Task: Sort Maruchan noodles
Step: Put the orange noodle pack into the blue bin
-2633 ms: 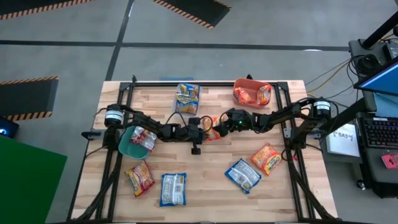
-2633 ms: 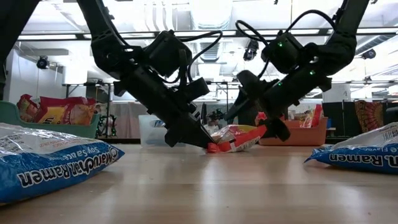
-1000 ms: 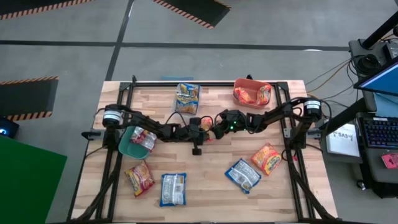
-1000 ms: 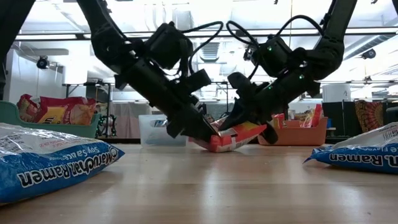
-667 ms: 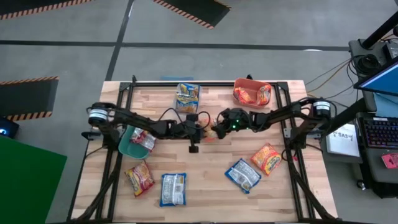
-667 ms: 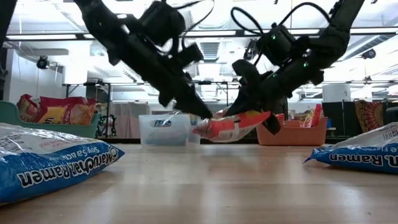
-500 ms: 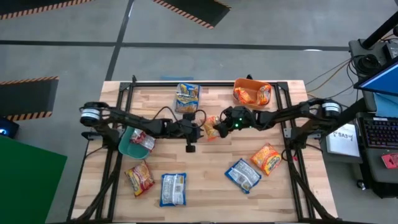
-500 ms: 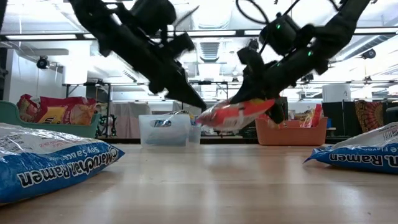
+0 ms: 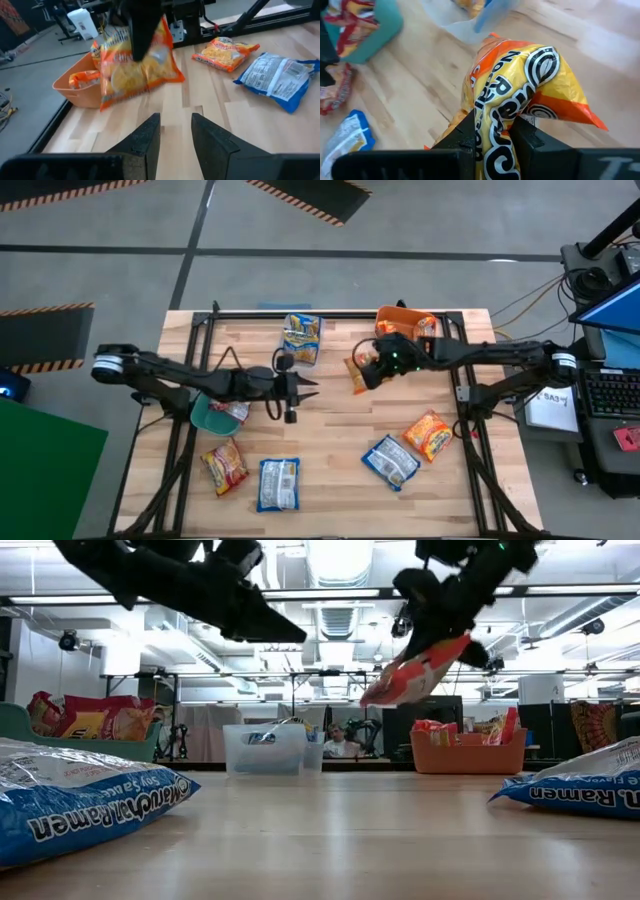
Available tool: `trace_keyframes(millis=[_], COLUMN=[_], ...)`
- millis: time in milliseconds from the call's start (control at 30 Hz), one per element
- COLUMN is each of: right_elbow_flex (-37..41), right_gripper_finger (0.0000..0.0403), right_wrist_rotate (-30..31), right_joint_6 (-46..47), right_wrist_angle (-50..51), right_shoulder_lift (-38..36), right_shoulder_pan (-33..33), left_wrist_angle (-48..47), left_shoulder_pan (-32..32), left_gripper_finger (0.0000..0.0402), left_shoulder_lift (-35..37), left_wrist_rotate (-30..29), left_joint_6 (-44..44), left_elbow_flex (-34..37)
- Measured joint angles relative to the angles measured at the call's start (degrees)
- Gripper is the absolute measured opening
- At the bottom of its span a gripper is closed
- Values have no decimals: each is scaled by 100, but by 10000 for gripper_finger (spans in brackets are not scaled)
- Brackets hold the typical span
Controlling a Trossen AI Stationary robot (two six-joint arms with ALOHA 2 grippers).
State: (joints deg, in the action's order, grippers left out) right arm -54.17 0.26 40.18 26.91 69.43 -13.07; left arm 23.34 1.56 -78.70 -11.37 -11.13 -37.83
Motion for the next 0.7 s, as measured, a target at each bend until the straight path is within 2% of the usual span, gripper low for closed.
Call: trace_keyframes(millis=[267,400,533,700], right_elbow_flex=[-1959,-2702,-3019,-2978], right_gripper_finger=[56,56,56,56], right_wrist_rotate=[278,367,448,449], right_joint_6=[-88,-167,-534,-1084], right_wrist_angle=[3275,4508,5047,5054], right_shoulder_lift=[328,569,791,1110], right_shoulder_pan=[-644,-1186,-1846,-2812], left_wrist_angle=[111,110,111,111], left_shoulder_pan=[-4,-4,-4,-4], left_gripper_finger=[94,94,94,94], left_shoulder_lift=[109,109,106,104], left_wrist_rotate=[-2,-1,-1,-1], left_joint_6=[26,31,70,85], left_elbow_flex=[138,121,121,123])
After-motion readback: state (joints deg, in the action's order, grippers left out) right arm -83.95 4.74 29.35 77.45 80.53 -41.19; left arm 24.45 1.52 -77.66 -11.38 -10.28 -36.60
